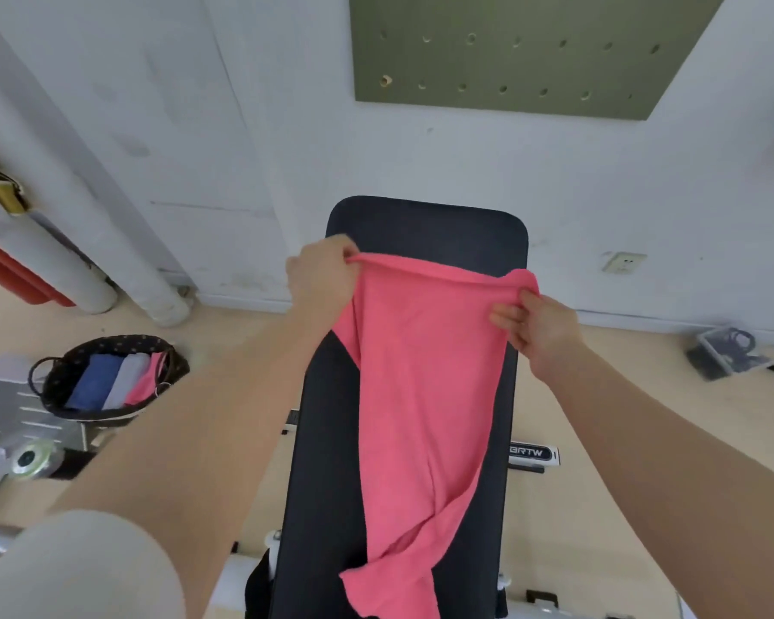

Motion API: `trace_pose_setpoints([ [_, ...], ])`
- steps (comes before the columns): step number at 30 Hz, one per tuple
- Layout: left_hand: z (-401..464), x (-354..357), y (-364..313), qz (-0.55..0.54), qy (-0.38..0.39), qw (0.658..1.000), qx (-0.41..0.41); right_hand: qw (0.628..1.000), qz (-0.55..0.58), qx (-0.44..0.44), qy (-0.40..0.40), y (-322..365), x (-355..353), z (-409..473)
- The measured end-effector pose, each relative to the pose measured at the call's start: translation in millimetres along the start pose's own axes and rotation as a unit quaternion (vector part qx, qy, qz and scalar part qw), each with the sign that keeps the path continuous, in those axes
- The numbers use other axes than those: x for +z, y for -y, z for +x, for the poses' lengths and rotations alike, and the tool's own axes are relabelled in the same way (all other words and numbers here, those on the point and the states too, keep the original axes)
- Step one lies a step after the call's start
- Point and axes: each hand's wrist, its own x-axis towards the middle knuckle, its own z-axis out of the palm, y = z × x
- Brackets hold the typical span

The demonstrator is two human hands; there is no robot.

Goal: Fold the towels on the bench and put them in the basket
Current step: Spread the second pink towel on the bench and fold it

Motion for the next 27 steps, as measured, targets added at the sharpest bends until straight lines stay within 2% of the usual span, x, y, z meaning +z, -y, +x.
trace_pose_setpoints([
  [2, 26.5, 2.1, -8.7, 0.098, -0.009, 0.989, 0.112, 0.999, 0.049, -0.018, 0.005, 2.3, 8.9, 19.8],
  [4, 52.2, 12.9, -7.8, 0.144, -0.041, 0.980, 0.133, 0.997, 0.055, -0.058, 0.020, -0.1, 18.7, 44.2],
  [7, 54.2, 47.9, 3.5, 0.170, -0.199, 0.956, 0.129, 0.992, -0.024, -0.116, 0.031, -19.5, 32.8, 70.1],
  [9, 29.8, 79.3, 17.8, 0.153, -0.245, 0.935, 0.204, 0.980, -0.050, -0.193, 0.022, -38.3, 39.4, 70.7],
  [11, -2.2, 106.4, 36.1, 0.143, -0.203, 0.928, 0.279, 0.941, -0.154, -0.300, 0.003, -55.7, 41.7, 60.9],
  [13, -28.7, 121.1, 53.9, 0.142, -0.114, 0.939, 0.291, 0.856, -0.315, -0.407, 0.047, -72.7, 41.0, 52.0],
  [15, -46.1, 124.1, 68.3, 0.081, -0.076, 0.962, 0.248, 0.749, -0.475, -0.450, 0.106, -89.9, 40.7, 50.8],
  [16, -52.4, 119.5, 70.8, 0.021, -0.068, 0.978, 0.195, 0.709, -0.532, -0.451, 0.106, -95.3, 40.2, 52.4],
  [17, -59.2, 115.2, 74.1, -0.047, -0.059, 0.990, 0.122, 0.695, -0.560, -0.444, 0.086, -96.9, 41.2, 53.7],
  [19, -71.6, 108.9, 75.1, -0.170, -0.023, 0.985, -0.010, 0.723, -0.553, -0.412, 0.048, -90.2, 48.6, 57.0],
  [22, -78.9, 105.4, 71.8, -0.317, 0.022, 0.934, -0.162, 0.768, -0.538, -0.345, 0.033, -66.5, 62.6, 65.7],
  [24, -73.9, 102.4, 66.3, -0.315, 0.054, 0.934, -0.158, 0.785, -0.531, -0.318, 0.019, -51.6, 69.8, 73.5],
  [27, -55.5, 100.8, 52.8, -0.382, 0.044, 0.906, -0.179, 0.780, -0.537, -0.322, 0.015, -45.4, 73.2, 74.2],
])
